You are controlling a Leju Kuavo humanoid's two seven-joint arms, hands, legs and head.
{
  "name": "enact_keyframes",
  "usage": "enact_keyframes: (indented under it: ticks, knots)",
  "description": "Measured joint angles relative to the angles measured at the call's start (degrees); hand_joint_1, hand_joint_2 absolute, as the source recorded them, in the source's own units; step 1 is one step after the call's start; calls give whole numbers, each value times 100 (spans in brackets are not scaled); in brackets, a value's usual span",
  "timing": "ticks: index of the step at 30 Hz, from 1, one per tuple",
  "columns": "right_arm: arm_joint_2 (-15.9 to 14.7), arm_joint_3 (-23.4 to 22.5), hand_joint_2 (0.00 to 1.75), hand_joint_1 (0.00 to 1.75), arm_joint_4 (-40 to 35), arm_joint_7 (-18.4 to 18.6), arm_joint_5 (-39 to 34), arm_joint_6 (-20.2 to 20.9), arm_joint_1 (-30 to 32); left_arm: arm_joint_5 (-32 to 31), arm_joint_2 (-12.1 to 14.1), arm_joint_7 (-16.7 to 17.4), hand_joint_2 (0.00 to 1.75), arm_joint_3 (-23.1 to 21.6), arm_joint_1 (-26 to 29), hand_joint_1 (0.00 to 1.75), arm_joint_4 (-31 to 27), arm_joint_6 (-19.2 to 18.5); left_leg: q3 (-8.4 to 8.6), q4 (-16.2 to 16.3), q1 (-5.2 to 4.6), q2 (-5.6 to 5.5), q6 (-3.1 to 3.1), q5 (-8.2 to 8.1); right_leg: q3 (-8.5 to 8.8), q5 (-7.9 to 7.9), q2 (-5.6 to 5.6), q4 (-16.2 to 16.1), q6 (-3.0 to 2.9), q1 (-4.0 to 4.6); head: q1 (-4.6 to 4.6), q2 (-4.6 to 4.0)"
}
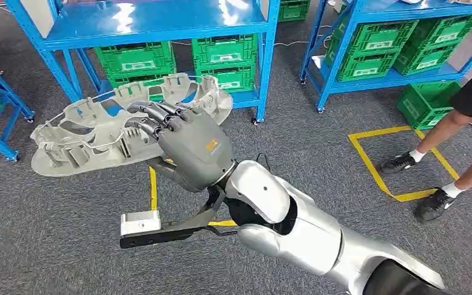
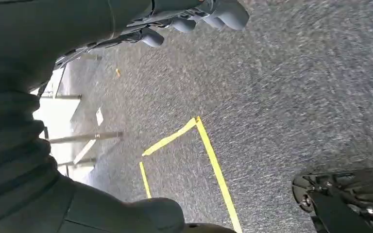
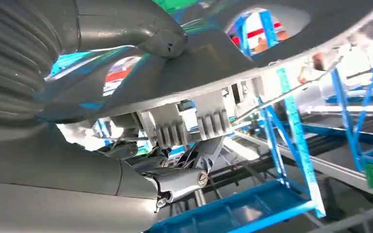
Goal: Take the parts from the cabinet and place them on the table.
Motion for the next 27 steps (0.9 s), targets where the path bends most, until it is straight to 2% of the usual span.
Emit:
enact_keyframes:
  ticks: [1,2,4,5,6,7,8,10,11,12,13,14,15,16,17,20,21,22,23,24,25,26,27]
  knots:
    - [0,0,175,175,-2,-2,9,9,1,-4,-24,4,175,7,3,0,0,0,-38,-2,-9,-15,-44,34,53,-70,106,-115,-26,5,-24,0]
    - [-4,0,175,175,-7,-4,22,13,-23,-15,-17,4,175,11,-14,0,-4,9,-53,-6,20,-65,-77,54,46,-14,40,-166,-26,45,15,0]
    - [-11,2,175,175,-9,0,44,33,-28,-17,-33,4,175,24,-18,0,2,7,-64,-46,48,-133,-158,112,40,6,-42,-160,-29,77,30,0]
    - [-11,2,175,175,-13,0,44,35,-38,-22,-26,4,175,26,-13,0,2,7,-82,-64,8,-178,-207,143,52,64,-102,-232,-63,18,33,0]
    - [-11,4,175,175,-18,2,44,39,-59,-24,-2,2,175,31,-5,0,2,7,-131,0,27,-92,-202,79,60,109,-188,-277,-66,-5,44,0]
    - [-9,9,175,175,-22,9,44,44,-73,-26,-11,0,175,31,-7,0,2,7,-211,181,14,47,-241,-101,49,134,-219,-295,-118,-13,-9,0]
    - [-9,13,175,175,-22,9,48,48,-82,-31,-9,-2,175,31,-13,0,2,7,-373,586,27,121,-289,-359,27,143,-285,-294,-128,-14,-29,0]
    - [-9,22,175,175,-22,13,57,57,-79,-33,4,-2,175,33,-15,0,2,7,-754,1553,47,161,-368,-803,-26,157,-423,-276,-137,-11,-26,0]
    - [-9,26,175,175,-22,13,59,57,-79,-33,4,-2,175,35,-8,0,2,7,-799,1739,52,169,-391,-838,-49,165,-488,-264,-134,-13,-29,0]
    - [-9,28,175,175,-22,13,57,57,-78,-33,9,0,175,35,-1,0,2,7,-706,1635,60,188,-405,-751,-67,169,-546,-249,-127,-17,-29,0]
    - [-9,28,175,175,-22,18,57,59,-79,-33,13,-2,175,37,0,0,0,7,-464,1276,67,221,-415,-568,-84,172,-612,-226,-120,-23,-26,0]
    - [-9,28,175,175,-22,18,57,61,-79,-33,26,-2,175,39,-1,0,0,4,-106,683,69,304,-419,-329,-94,166,-678,-194,-109,-32,-29,0]
    - [-9,28,175,175,-22,17,57,66,-80,-33,29,-2,175,39,-7,0,-2,4,216,161,67,498,-421,-162,-95,153,-731,-162,-86,-33,-31,0]
    - [-9,28,175,175,-26,17,59,66,-80,-33,20,-4,175,39,-28,0,0,4,296,-59,7,653,-371,-257,-111,137,-772,-131,-45,12,-35,0]
    - [-13,26,175,175,-29,17,59,70,-84,-33,18,-4,175,39,-35,0,0,4,301,-62,12,547,-241,-189,-126,142,-798,-113,-10,25,-15,0]
    - [-13,28,175,175,-35,17,59,70,-86,-33,26,-2,175,44,-14,0,0,2,211,-40,5,381,-132,-135,-129,181,-964,-120,73,25,-22,0]
    - [-13,28,175,175,-37,17,59,70,-85,-33,24,-2,175,46,-8,0,0,2,222,-80,41,331,-66,-87,-149,129,-916,-80,111,0,-20,0]
    - [-13,28,175,175,-37,15,59,72,-87,-33,24,-2,175,48,-13,0,0,2,191,-83,41,281,-40,-62,-216,-37,-648,100,144,-27,-20,0]
    - [-15,28,175,175,-44,9,59,72,-91,-33,24,-4,175,48,-28,0,-2,2,151,-81,47,238,-10,-37,-385,-296,-439,492,166,-41,-7,0]
    - [-22,28,175,175,-44,9,59,74,-84,-33,20,-4,175,48,-38,0,0,0,114,-75,48,176,1,-17,-593,-536,-337,974,185,-46,-7,0]
    - [-33,28,175,175,-44,-2,59,77,-76,-33,11,-7,175,48,-38,0,0,-2,70,-64,47,102,2,7,-809,-735,-301,1457,193,-44,-5,0]
    - [-35,31,175,175,-44,-2,59,79,-76,-35,11,-7,175,48,-36,0,0,-2,30,-51,46,21,-5,31,-932,-801,-292,1742,189,-41,-7,0]
    - [-35,31,175,175,-44,0,59,83,-77,-35,13,-4,175,50,-30,0,0,-2,0,-36,47,-63,-21,47,-902,-717,-288,1697,176,-44,-7,0]
